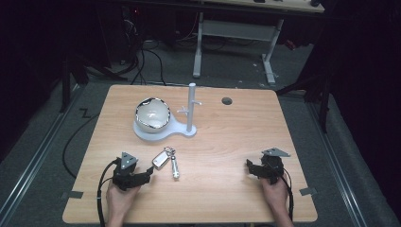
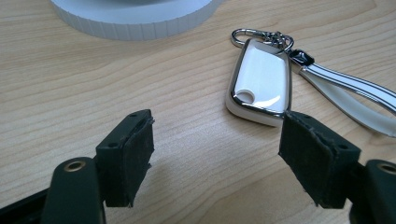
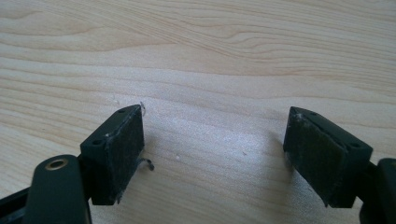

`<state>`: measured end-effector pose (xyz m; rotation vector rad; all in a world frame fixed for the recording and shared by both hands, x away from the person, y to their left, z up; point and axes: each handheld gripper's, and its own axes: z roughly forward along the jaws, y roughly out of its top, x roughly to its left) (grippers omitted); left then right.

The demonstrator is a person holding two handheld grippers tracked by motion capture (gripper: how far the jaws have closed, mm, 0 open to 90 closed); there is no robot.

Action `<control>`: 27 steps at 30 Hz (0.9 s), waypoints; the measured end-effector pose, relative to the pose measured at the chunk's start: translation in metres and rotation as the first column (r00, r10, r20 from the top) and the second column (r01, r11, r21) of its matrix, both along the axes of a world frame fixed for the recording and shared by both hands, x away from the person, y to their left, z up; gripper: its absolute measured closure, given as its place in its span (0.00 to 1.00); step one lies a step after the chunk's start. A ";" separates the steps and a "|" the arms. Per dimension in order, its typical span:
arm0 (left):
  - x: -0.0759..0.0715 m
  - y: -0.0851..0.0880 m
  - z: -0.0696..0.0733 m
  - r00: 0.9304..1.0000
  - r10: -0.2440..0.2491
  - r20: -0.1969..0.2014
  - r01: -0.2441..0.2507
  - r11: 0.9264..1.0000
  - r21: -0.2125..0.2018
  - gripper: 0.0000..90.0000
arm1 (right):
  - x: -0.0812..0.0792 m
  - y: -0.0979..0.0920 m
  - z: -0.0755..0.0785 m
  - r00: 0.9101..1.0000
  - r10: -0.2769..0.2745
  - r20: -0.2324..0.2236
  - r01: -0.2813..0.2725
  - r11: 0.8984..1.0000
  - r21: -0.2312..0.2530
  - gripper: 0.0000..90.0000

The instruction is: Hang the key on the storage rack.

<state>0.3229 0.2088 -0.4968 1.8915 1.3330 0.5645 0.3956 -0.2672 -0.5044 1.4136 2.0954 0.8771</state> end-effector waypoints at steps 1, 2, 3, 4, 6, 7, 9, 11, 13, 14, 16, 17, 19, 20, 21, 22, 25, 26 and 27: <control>0.000 0.000 0.000 1.000 -0.001 0.000 0.001 1.000 0.000 0.29 | 0.000 0.000 0.000 1.000 0.000 0.000 0.000 1.000 0.000 0.23; 0.000 -0.002 0.002 1.000 -0.005 0.002 0.005 1.000 -0.001 0.29 | 0.000 0.000 0.000 1.000 0.000 0.000 0.000 1.000 0.000 0.23; 0.000 -0.002 0.002 1.000 -0.005 0.002 0.005 1.000 -0.001 0.29 | 0.000 0.000 0.000 1.000 0.000 0.000 0.000 1.000 0.000 0.23; 0.001 -0.004 0.003 1.000 -0.011 0.005 0.011 1.000 -0.002 0.29 | 0.000 0.000 0.000 1.000 0.000 0.000 0.000 1.000 0.000 0.23; 0.001 -0.006 0.003 1.000 -0.016 0.007 0.016 1.000 0.000 0.29 | 0.000 0.000 0.000 1.000 -0.003 -0.002 0.003 1.000 0.002 0.23; 0.003 -0.009 0.005 1.000 -0.028 0.005 0.028 1.000 0.009 0.29 | 0.000 0.000 0.000 1.000 -0.002 -0.001 0.002 1.000 0.001 0.23; 0.004 -0.011 0.005 0.999 -0.031 0.009 0.031 0.999 0.007 0.29 | 0.000 0.000 0.000 1.000 0.000 0.000 0.000 1.000 0.000 0.23; 0.006 -0.016 0.007 0.999 -0.043 0.010 0.043 0.999 0.013 0.29 | 0.000 0.000 0.000 1.000 -0.003 -0.002 0.003 1.000 0.002 0.23; 0.008 -0.020 0.008 0.998 -0.055 0.013 0.055 0.998 0.020 0.29 | 0.000 0.000 0.000 1.000 0.000 0.000 0.000 1.000 0.000 0.23; 0.010 -0.023 0.009 0.998 -0.059 0.015 0.058 0.998 0.021 0.29 | 0.000 0.000 0.000 1.000 0.000 0.000 0.000 1.000 0.000 0.23; 0.014 -0.027 0.010 0.998 -0.068 0.017 0.067 0.997 0.028 0.29 | 0.000 0.000 0.000 1.000 0.000 0.000 0.000 1.000 0.000 0.23; 0.015 -0.028 0.011 0.997 -0.069 0.016 0.068 0.997 0.026 0.29 | 0.000 0.000 0.000 1.000 0.000 -0.001 0.000 1.000 0.001 0.23; 0.017 -0.029 0.012 0.997 -0.071 0.019 0.070 0.997 0.026 0.30 | 0.000 0.000 0.000 1.000 -0.002 -0.002 0.002 1.000 0.002 0.23; 0.019 -0.031 0.013 0.997 -0.076 0.020 0.075 0.997 0.024 0.30 | 0.000 0.000 0.000 1.000 -0.002 -0.002 0.002 1.000 0.002 0.23; 0.021 -0.032 0.014 0.997 -0.080 0.018 0.080 0.996 0.031 0.30 | 0.000 0.000 0.000 1.000 0.001 0.000 -0.001 1.000 0.000 0.23; 0.022 -0.033 0.014 0.997 -0.080 0.017 0.079 0.996 0.030 0.30 | 0.000 0.000 0.000 1.000 -0.002 -0.002 0.002 1.000 0.002 0.23; 0.025 -0.034 0.014 0.996 -0.083 0.022 0.083 0.996 0.020 0.31 | 0.000 0.000 0.000 1.000 0.001 0.000 -0.001 1.000 0.000 0.23; 0.027 -0.033 0.013 0.996 -0.082 0.020 0.082 0.997 0.013 0.31 | 0.000 0.000 0.000 1.000 0.001 0.000 -0.001 1.000 0.000 0.23; 0.027 -0.033 0.013 0.996 -0.082 0.020 0.082 0.997 0.013 0.31 | 0.000 0.000 0.000 1.000 0.001 0.000 -0.001 1.000 0.000 0.23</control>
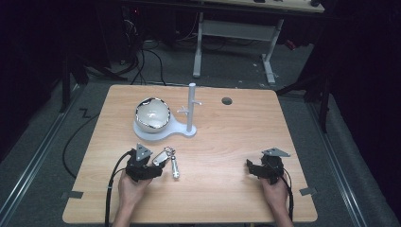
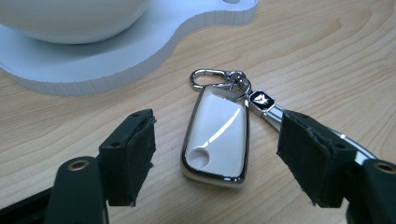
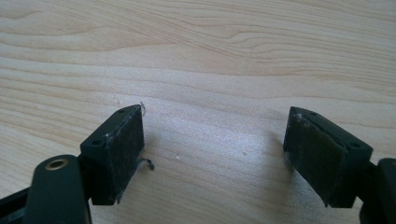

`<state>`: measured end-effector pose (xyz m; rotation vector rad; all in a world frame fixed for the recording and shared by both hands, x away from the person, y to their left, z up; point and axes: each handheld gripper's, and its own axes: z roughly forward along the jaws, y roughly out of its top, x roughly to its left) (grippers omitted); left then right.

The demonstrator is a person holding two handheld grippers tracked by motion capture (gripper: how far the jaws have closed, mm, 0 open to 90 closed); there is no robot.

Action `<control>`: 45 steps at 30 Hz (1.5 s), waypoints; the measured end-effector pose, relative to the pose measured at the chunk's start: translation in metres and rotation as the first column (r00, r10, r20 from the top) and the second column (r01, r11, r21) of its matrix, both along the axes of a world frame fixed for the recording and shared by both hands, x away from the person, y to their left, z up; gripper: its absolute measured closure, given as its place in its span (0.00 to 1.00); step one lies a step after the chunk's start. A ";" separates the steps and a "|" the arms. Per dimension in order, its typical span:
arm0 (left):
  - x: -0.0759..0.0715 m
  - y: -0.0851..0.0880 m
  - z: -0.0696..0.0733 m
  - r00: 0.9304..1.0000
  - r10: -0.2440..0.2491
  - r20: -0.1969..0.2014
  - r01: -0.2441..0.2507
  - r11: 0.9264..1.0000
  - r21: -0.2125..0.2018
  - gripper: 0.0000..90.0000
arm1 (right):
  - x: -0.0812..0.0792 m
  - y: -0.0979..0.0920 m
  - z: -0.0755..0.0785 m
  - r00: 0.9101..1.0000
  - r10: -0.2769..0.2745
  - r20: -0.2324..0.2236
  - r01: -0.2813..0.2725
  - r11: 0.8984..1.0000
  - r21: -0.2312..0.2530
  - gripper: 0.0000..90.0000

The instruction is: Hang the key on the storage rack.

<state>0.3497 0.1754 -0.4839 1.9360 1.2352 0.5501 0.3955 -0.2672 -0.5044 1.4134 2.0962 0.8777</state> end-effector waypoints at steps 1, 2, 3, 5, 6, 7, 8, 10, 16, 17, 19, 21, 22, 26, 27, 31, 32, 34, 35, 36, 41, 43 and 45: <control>0.003 0.000 -0.002 1.000 0.002 -0.005 -0.002 1.000 -0.007 0.32 | 0.000 0.000 0.000 1.000 -0.003 -0.002 0.003 1.000 0.002 0.23; 0.004 0.000 -0.003 1.000 0.003 -0.007 -0.003 1.000 -0.010 0.32 | 0.000 0.000 0.000 1.000 -0.002 -0.002 0.002 1.000 0.002 0.23; 0.005 -0.001 -0.004 1.000 0.001 -0.011 -0.001 1.000 -0.011 0.32 | 0.000 0.000 0.000 1.000 -0.002 -0.002 0.002 1.000 0.002 0.23; 0.008 -0.005 -0.005 1.000 -0.003 -0.015 0.003 1.000 0.008 0.32 | 0.000 0.000 0.000 1.000 0.000 0.000 0.000 1.000 0.000 0.23; 0.009 -0.006 -0.005 1.000 -0.008 -0.017 0.008 1.000 0.019 0.32 | 0.000 0.000 0.000 1.000 -0.002 -0.002 0.002 1.000 0.002 0.23; 0.010 -0.008 -0.006 1.000 -0.011 -0.017 0.011 1.000 0.026 0.32 | 0.000 0.000 0.000 1.000 0.000 0.000 0.000 1.000 0.000 0.23; 0.010 -0.008 -0.006 1.000 -0.011 -0.017 0.011 1.000 0.026 0.32 | 0.000 0.000 0.000 1.000 0.000 0.000 0.000 1.000 0.000 0.23; 0.015 -0.013 -0.008 1.000 -0.018 -0.018 0.019 0.999 0.050 0.33 | 0.000 0.000 0.000 1.000 0.000 0.000 0.000 1.000 0.000 0.23; 0.022 -0.017 -0.012 0.999 -0.028 -0.031 0.028 0.999 0.024 0.36 | 0.000 0.000 0.000 1.000 0.000 0.000 0.000 1.000 0.000 0.23; 0.023 -0.017 -0.013 0.999 -0.025 -0.031 0.026 0.999 0.030 0.37 | 0.000 0.000 0.000 1.000 0.000 0.000 0.000 1.000 0.000 0.23; 0.024 -0.018 -0.015 0.999 -0.024 -0.035 0.025 0.999 0.034 0.38 | 0.000 0.000 0.000 1.000 0.000 0.000 0.000 1.000 0.000 0.23; 0.025 -0.018 -0.016 0.999 -0.024 -0.039 0.026 0.999 0.039 0.39 | 0.000 0.000 0.000 1.000 0.000 0.000 0.000 1.000 0.000 0.23; 0.026 -0.018 -0.018 0.999 -0.022 -0.042 0.024 0.998 0.052 0.39 | 0.000 0.000 0.000 1.000 0.000 0.000 0.000 1.000 0.000 0.23; 0.028 -0.020 -0.021 0.999 -0.021 -0.044 0.023 0.998 0.062 0.40 | 0.000 0.000 0.000 1.000 -0.002 -0.001 0.002 1.000 0.001 0.23; 0.028 -0.020 -0.021 0.999 -0.020 -0.042 0.022 0.998 0.063 0.41 | 0.000 0.000 0.000 1.000 -0.001 -0.001 0.001 1.000 0.001 0.23; 0.028 -0.020 -0.022 0.999 -0.018 -0.034 0.020 0.998 0.061 0.41 | 0.000 0.000 0.000 1.000 -0.002 -0.002 0.002 1.000 0.002 0.23; 0.028 -0.020 -0.022 0.999 -0.018 -0.034 0.020 0.998 0.061 0.42 | 0.000 0.000 0.000 1.000 -0.002 -0.002 0.002 1.000 0.002 0.23; 0.028 -0.020 -0.022 0.999 -0.023 -0.026 0.024 0.998 0.060 0.45 | 0.000 0.000 0.000 1.000 -0.001 -0.001 0.001 1.000 0.001 0.23; 0.028 -0.021 -0.022 0.999 -0.026 -0.023 0.027 0.998 0.058 0.47 | 0.000 0.000 0.000 1.000 -0.002 -0.001 0.002 1.000 0.002 0.23; 0.028 -0.021 -0.022 0.999 -0.028 -0.021 0.029 0.998 0.056 0.50 | 0.000 0.000 0.000 1.000 -0.002 -0.001 0.002 1.000 0.002 0.23; 0.028 -0.021 -0.022 0.999 -0.037 -0.020 0.038 0.998 0.055 0.56 | 0.000 0.000 0.000 1.000 -0.002 -0.002 0.002 1.000 0.002 0.23; 0.028 -0.021 -0.022 0.999 -0.037 -0.019 0.038 0.998 0.055 0.56 | 0.000 0.000 0.000 1.000 -0.002 -0.001 0.002 1.000 0.002 0.23; 0.028 -0.020 -0.022 0.999 -0.030 -0.022 0.031 0.998 0.046 0.57 | 0.000 0.000 0.000 1.000 -0.002 -0.002 0.002 1.000 0.002 0.23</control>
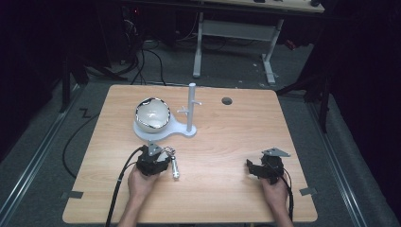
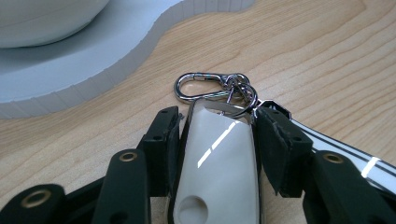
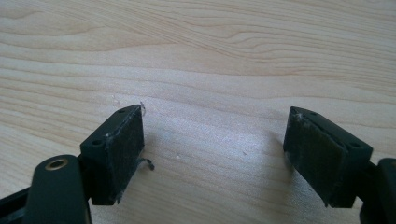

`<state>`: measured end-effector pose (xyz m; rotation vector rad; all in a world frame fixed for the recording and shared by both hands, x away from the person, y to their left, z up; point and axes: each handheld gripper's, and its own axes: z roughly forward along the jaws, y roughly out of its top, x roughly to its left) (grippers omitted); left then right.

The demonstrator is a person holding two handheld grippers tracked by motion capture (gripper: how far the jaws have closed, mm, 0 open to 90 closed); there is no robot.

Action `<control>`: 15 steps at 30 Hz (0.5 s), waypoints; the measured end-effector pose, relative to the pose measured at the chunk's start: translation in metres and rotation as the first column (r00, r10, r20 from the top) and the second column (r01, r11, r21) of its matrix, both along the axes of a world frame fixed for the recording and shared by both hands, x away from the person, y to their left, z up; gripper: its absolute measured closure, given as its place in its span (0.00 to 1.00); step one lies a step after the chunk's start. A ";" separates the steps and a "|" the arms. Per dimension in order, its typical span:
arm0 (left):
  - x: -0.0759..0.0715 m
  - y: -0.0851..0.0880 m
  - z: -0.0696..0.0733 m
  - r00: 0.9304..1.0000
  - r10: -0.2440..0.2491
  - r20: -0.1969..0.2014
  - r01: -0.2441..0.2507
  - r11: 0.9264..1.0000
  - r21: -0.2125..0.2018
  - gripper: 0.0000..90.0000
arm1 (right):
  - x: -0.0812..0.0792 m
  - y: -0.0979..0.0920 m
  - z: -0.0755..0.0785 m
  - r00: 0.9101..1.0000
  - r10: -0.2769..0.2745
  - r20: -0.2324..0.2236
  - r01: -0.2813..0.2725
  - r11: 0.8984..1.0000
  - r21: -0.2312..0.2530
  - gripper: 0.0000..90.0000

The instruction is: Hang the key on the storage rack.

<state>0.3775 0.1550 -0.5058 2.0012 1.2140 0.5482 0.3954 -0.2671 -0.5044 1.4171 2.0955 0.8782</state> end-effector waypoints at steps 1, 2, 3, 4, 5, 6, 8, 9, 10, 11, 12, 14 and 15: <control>0.000 0.000 0.000 1.000 0.000 0.000 0.000 1.000 0.000 0.57 | 0.000 0.000 0.000 1.000 0.000 0.000 0.000 1.000 0.000 0.23; 0.000 0.001 0.000 1.000 0.003 -0.002 -0.003 1.000 -0.011 0.57 | 0.000 0.000 0.000 1.000 0.001 0.000 -0.001 1.000 0.000 0.23; 0.000 0.001 0.000 1.000 0.003 -0.002 -0.003 1.000 -0.011 0.57 | 0.000 0.000 0.000 1.000 0.000 0.000 0.000 1.000 0.000 0.23; 0.000 0.001 0.001 1.000 0.000 -0.002 0.000 1.000 -0.018 0.57 | 0.000 0.000 0.000 1.000 0.000 0.000 0.000 1.000 0.000 0.23; 0.000 0.001 0.002 1.000 -0.003 0.003 0.003 1.000 -0.027 0.58 | 0.000 0.000 0.000 1.000 0.001 0.000 -0.001 1.000 0.000 0.23; -0.001 0.001 0.003 1.000 -0.004 0.009 0.004 0.999 -0.037 0.58 | 0.000 0.000 0.000 1.000 0.000 0.000 0.000 1.000 0.000 0.23; -0.003 0.003 0.007 1.000 -0.004 0.023 0.005 0.999 -0.052 0.58 | 0.000 0.000 0.000 1.000 0.000 0.000 0.000 1.000 0.000 0.23; -0.005 0.005 0.011 0.999 -0.003 0.035 0.005 0.998 -0.070 0.58 | 0.000 0.000 0.000 1.000 0.000 0.000 0.000 1.000 0.000 0.23; -0.006 0.006 0.013 0.999 0.001 0.041 0.002 0.997 -0.077 0.58 | 0.000 0.000 0.000 1.000 0.000 0.000 0.000 1.000 0.000 0.23; -0.007 0.008 0.016 0.999 -0.001 0.049 0.006 0.996 -0.093 0.58 | 0.000 0.000 0.000 1.000 0.000 0.000 0.000 1.000 0.000 0.23; -0.008 0.010 0.019 0.998 -0.003 0.058 0.009 0.994 -0.106 0.58 | 0.000 0.000 0.000 1.000 0.000 0.000 0.000 1.000 0.000 0.23; -0.009 0.012 0.021 0.998 -0.001 0.065 0.009 0.993 -0.122 0.58 | 0.000 0.000 0.000 1.000 0.000 0.000 0.000 1.000 0.000 0.23; -0.011 0.015 0.026 0.997 0.008 0.079 0.003 0.989 -0.145 0.58 | 0.000 0.000 0.000 1.000 0.000 0.000 0.000 1.000 0.000 0.23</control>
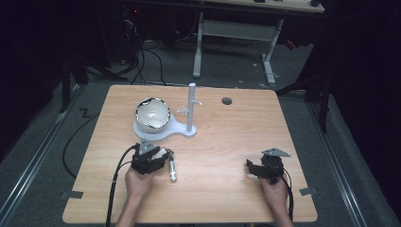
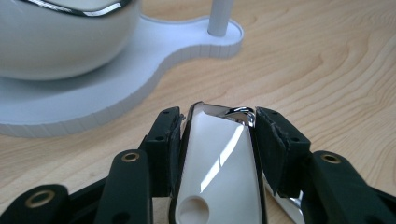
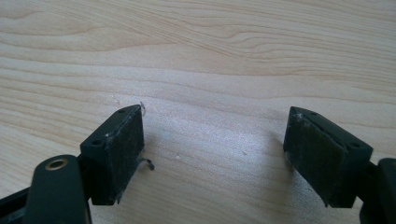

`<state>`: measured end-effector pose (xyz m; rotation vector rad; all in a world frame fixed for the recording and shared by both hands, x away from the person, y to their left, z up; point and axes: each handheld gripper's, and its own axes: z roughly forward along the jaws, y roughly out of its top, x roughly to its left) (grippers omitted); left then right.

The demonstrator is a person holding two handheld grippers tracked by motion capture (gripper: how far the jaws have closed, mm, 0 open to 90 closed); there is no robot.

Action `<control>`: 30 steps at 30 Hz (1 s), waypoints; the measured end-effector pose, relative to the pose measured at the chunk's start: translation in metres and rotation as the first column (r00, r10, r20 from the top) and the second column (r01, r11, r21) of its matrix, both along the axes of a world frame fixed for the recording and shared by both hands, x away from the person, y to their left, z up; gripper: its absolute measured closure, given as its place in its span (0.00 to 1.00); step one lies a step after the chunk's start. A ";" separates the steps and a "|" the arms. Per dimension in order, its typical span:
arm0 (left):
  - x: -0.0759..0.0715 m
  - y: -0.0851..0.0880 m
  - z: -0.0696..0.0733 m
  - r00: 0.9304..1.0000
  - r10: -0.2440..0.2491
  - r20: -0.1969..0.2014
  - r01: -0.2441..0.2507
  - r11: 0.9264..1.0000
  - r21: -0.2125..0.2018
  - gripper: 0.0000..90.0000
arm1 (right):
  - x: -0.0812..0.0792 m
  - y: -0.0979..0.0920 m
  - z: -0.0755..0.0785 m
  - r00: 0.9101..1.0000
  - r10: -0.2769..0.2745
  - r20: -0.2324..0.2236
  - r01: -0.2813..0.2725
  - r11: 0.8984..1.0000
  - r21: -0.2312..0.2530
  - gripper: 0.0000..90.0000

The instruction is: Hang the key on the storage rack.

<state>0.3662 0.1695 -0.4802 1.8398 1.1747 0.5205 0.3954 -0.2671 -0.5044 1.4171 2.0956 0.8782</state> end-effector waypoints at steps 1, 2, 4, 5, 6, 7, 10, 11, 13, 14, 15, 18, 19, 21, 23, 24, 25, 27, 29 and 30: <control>-0.001 0.002 0.002 1.000 0.000 0.002 0.000 1.000 -0.011 0.58 | 0.000 0.000 0.000 1.000 0.000 0.000 0.000 1.000 0.000 0.23; -0.001 0.002 0.002 1.000 0.000 0.002 0.000 1.000 -0.011 0.58 | 0.000 0.000 0.000 1.000 0.000 0.000 0.000 1.000 0.000 0.23; -0.003 0.003 0.009 1.000 -0.003 0.014 0.003 1.000 -0.020 0.58 | 0.000 0.000 0.000 1.000 0.000 0.000 0.000 1.000 0.000 0.23; -0.003 0.003 0.009 1.000 -0.003 0.014 0.003 1.000 -0.020 0.58 | 0.000 0.000 0.000 1.000 0.000 0.000 0.000 1.000 0.000 0.23; -0.004 0.003 0.013 1.000 -0.007 0.022 0.007 1.000 -0.019 0.58 | 0.000 0.000 0.000 1.000 0.000 0.000 0.000 1.000 0.000 0.23; -0.005 0.002 0.016 1.000 -0.010 0.029 0.010 1.000 -0.017 0.58 | 0.000 0.000 0.000 1.000 0.000 0.000 0.000 1.000 0.000 0.23; -0.006 0.001 0.029 0.998 -0.026 0.056 0.028 0.999 -0.042 0.58 | 0.000 0.000 0.000 1.000 0.000 0.000 0.000 1.000 0.000 0.23; -0.006 0.001 0.029 0.998 -0.026 0.056 0.028 0.999 -0.042 0.58 | 0.000 0.000 0.000 1.000 0.000 0.000 0.000 1.000 0.000 0.23; -0.005 0.000 0.039 0.997 -0.035 0.070 0.039 0.998 -0.055 0.58 | 0.000 0.000 0.000 1.000 0.001 0.000 -0.001 1.000 0.000 0.23; -0.005 0.000 0.042 0.996 -0.037 0.075 0.041 0.997 -0.059 0.58 | 0.000 0.000 0.000 1.000 0.001 0.000 -0.001 1.000 0.000 0.23; -0.004 -0.001 0.045 0.996 -0.039 0.080 0.044 0.997 -0.063 0.58 | 0.000 0.000 0.000 1.000 0.001 0.000 -0.001 1.000 0.000 0.23; -0.004 -0.002 0.054 0.994 -0.036 0.101 0.042 0.998 -0.049 0.58 | 0.000 0.000 0.000 1.000 0.001 0.000 -0.001 1.000 0.000 0.23; -0.004 -0.003 0.058 0.993 -0.036 0.110 0.040 0.998 -0.040 0.58 | 0.000 0.000 0.000 1.000 0.002 0.000 -0.002 1.000 0.000 0.23; -0.003 -0.005 0.063 0.992 -0.040 0.121 0.045 0.998 -0.035 0.58 | 0.000 0.000 0.000 1.000 0.002 0.000 -0.002 1.000 0.000 0.23; -0.002 -0.006 0.066 0.991 -0.041 0.125 0.045 0.998 -0.035 0.58 | 0.000 0.000 0.000 1.000 0.001 0.000 -0.001 1.000 0.000 0.23; 0.000 -0.008 0.070 0.990 -0.044 0.131 0.048 0.998 -0.033 0.58 | 0.000 0.000 0.000 1.000 0.001 0.000 -0.001 1.000 0.000 0.23; 0.001 -0.009 0.072 0.990 -0.045 0.135 0.050 0.998 -0.035 0.58 | 0.000 0.000 0.000 1.000 0.001 0.000 -0.001 1.000 0.000 0.23; 0.004 -0.010 0.077 0.989 -0.050 0.138 0.055 0.998 -0.036 0.58 | 0.000 0.000 0.000 1.000 0.002 0.000 -0.002 1.000 0.000 0.23; 0.008 -0.012 0.084 0.988 -0.053 0.145 0.060 0.997 -0.042 0.58 | 0.000 0.000 0.000 1.000 0.001 0.000 -0.001 1.000 0.000 0.23; 0.008 -0.012 0.084 0.988 -0.053 0.145 0.060 0.997 -0.042 0.58 | 0.000 0.000 0.000 1.000 0.001 0.000 -0.001 1.000 0.000 0.23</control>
